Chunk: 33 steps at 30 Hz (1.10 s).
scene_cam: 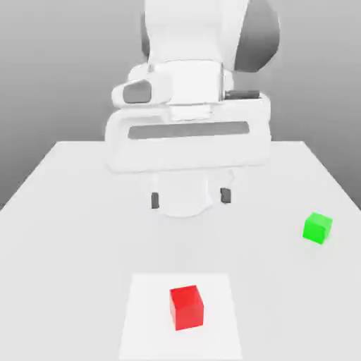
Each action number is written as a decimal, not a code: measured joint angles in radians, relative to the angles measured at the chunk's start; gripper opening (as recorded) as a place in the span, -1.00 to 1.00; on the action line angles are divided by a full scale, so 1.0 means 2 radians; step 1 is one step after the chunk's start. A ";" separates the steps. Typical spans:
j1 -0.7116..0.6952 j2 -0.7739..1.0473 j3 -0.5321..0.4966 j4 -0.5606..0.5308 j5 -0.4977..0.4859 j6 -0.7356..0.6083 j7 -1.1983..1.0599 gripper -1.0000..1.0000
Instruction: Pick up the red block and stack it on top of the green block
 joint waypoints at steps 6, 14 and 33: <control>0.003 0.108 -0.001 -0.044 -0.011 0.058 -0.019 0.00; -0.008 0.216 0.012 -0.036 -0.001 0.145 -0.030 -1.00; 0.165 0.069 0.095 -0.081 0.014 0.043 -0.025 -1.00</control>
